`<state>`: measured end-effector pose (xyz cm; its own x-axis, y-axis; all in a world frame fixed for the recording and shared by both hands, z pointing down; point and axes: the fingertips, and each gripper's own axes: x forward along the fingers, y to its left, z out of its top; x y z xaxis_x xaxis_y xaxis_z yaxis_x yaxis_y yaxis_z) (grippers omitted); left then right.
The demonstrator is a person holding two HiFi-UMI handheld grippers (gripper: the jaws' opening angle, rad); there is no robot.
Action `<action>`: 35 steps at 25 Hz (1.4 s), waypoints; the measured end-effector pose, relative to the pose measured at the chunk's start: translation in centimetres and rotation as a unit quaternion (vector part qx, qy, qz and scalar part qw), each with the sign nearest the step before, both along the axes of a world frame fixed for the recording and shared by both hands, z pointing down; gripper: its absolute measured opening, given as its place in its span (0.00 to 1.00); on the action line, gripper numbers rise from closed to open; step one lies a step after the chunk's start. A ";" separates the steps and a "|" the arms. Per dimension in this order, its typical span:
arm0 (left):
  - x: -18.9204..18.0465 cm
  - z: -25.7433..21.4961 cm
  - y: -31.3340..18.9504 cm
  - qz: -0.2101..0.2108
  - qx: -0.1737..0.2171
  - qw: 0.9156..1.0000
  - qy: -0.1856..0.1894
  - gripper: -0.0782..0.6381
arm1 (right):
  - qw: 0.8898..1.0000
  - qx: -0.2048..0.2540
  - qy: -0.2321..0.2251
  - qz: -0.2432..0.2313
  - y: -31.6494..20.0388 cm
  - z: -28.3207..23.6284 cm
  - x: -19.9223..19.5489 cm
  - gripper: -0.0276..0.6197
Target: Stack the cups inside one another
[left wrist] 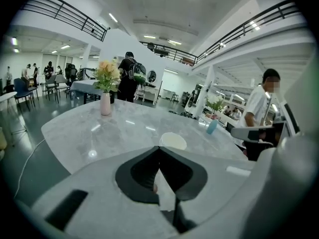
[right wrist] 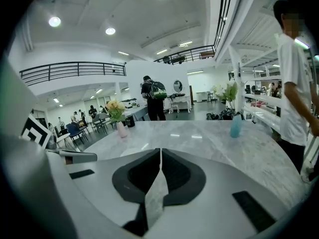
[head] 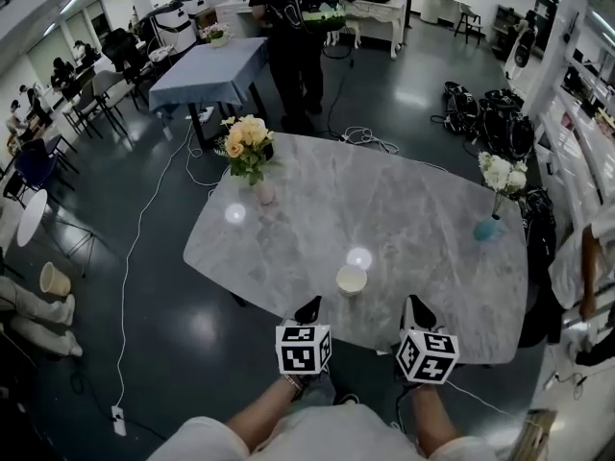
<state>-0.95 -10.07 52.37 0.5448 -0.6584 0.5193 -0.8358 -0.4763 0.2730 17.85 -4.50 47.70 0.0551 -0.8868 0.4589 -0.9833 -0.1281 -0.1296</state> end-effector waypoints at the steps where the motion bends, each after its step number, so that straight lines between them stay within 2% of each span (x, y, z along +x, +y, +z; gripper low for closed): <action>1: 0.1 -0.2 0.9 -0.001 0.001 1.000 -0.001 0.10 | 1.000 -0.001 -0.003 0.001 0.9 0.1 0.2 0.07; 6: 0.1 -1.4 5.2 -0.002 0.018 1.000 -0.006 0.10 | 1.000 0.006 -0.021 -0.005 4.7 -0.1 0.3 0.07; 14: -1.4 -1.6 9.4 -0.021 0.023 0.999 -0.020 0.10 | 0.999 0.009 -0.046 -0.023 7.4 0.8 -1.0 0.07; 23: -1.9 -2.7 8.3 0.003 0.042 0.999 -0.007 0.10 | 0.999 0.031 -0.042 -0.012 6.8 -0.9 -2.7 0.07; 29: -1.9 -3.8 7.1 0.015 0.057 0.998 0.010 0.10 | 0.999 0.043 -0.021 -0.020 5.3 -2.3 -4.3 0.07; 35: -1.8 -3.8 6.8 0.027 0.057 0.998 0.010 0.10 | 0.999 0.033 -0.017 -0.022 5.3 -1.9 -5.2 0.07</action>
